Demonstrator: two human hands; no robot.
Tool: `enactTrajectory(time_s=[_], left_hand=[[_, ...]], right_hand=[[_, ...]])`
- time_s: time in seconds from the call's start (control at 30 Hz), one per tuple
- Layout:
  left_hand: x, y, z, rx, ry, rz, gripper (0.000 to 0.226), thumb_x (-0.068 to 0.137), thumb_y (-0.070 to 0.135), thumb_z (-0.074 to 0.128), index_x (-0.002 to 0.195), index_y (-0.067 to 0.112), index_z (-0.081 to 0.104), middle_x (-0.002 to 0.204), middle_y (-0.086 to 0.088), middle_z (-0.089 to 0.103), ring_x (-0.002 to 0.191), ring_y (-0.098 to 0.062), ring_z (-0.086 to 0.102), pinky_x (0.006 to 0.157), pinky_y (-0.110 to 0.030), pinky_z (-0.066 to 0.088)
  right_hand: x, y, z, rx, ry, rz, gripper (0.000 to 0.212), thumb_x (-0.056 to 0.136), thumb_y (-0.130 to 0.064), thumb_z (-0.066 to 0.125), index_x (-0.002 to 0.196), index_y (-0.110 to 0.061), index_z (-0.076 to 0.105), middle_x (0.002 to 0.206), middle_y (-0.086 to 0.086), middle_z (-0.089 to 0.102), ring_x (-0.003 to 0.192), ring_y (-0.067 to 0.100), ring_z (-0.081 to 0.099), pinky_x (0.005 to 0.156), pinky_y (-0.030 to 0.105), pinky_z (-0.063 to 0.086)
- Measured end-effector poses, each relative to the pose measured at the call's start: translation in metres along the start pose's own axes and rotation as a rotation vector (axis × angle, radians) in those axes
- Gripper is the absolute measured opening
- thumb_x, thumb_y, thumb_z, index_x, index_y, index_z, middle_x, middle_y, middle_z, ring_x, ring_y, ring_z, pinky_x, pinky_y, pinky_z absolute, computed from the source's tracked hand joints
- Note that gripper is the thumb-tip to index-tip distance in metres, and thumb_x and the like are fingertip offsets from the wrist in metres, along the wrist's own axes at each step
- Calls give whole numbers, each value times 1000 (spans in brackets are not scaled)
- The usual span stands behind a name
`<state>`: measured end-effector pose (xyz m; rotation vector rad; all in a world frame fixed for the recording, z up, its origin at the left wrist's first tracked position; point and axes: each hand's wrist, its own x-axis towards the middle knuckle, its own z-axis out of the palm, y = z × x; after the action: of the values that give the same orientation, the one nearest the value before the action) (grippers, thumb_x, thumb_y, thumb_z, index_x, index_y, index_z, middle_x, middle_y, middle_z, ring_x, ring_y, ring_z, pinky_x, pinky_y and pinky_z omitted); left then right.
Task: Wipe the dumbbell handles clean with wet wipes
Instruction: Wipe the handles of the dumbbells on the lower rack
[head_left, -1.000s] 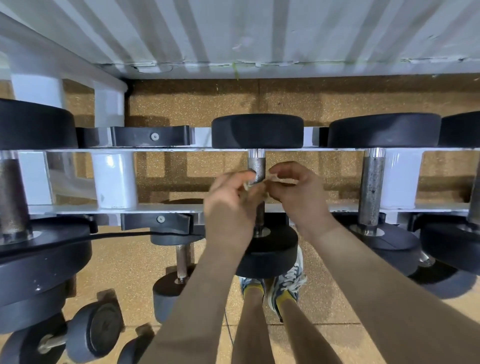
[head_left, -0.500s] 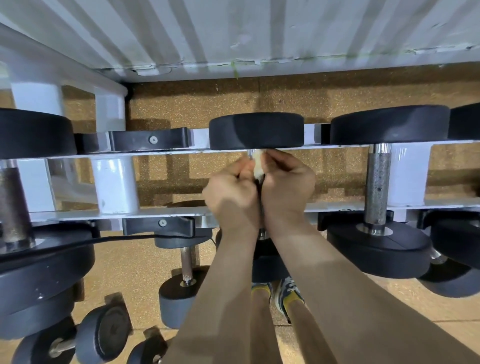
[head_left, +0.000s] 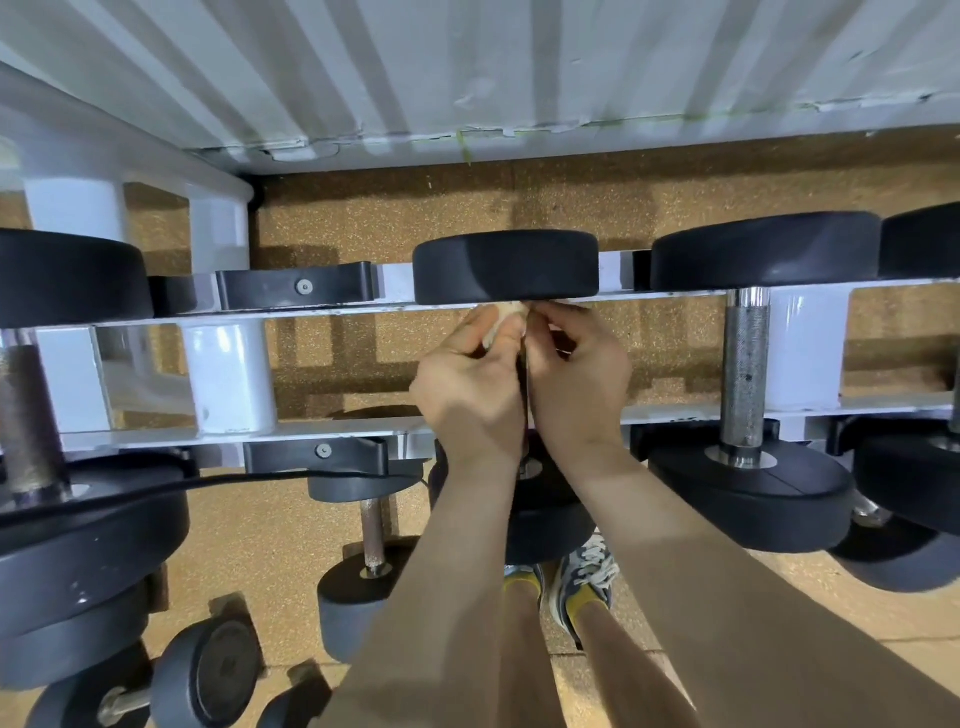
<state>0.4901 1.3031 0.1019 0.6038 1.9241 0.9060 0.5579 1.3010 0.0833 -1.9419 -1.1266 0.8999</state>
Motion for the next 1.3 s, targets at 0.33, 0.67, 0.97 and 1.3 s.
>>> enactTrajectory(time_s=[0.33, 0.67, 0.97, 1.3], left_hand=[[8, -3, -29, 488, -141, 200, 7, 87, 24, 72, 88, 20, 78, 91, 8, 74, 85, -9, 67, 78, -13, 46], [-6, -24, -65, 1039, -607, 228, 12, 83, 36, 66, 84, 30, 76, 85, 4, 70, 84, -20, 64, 74, -37, 55], [7, -23, -69, 966, -743, 54, 21, 90, 21, 57, 88, 28, 77, 80, -1, 69, 83, -18, 60, 60, -22, 39], [-29, -12, -73, 938, -847, 236, 40, 83, 30, 41, 106, 28, 74, 105, 2, 63, 101, -19, 53, 87, -33, 47]], right_hand=[[5, 0, -27, -92, -281, 33, 13, 88, -13, 68, 76, -15, 74, 72, -6, 68, 66, 11, 62, 63, 22, 47], [-18, 5, -42, -616, -793, 71, 15, 82, -16, 62, 69, -24, 58, 81, 1, 63, 79, 22, 60, 65, 29, 47], [-41, -4, -42, -693, -934, -114, 27, 89, -35, 44, 94, -27, 70, 106, 0, 60, 96, 22, 54, 68, 30, 40], [-20, 1, -44, -853, -1072, 189, 36, 97, -35, 33, 115, -27, 63, 120, 4, 46, 126, 28, 31, 88, 45, 28]])
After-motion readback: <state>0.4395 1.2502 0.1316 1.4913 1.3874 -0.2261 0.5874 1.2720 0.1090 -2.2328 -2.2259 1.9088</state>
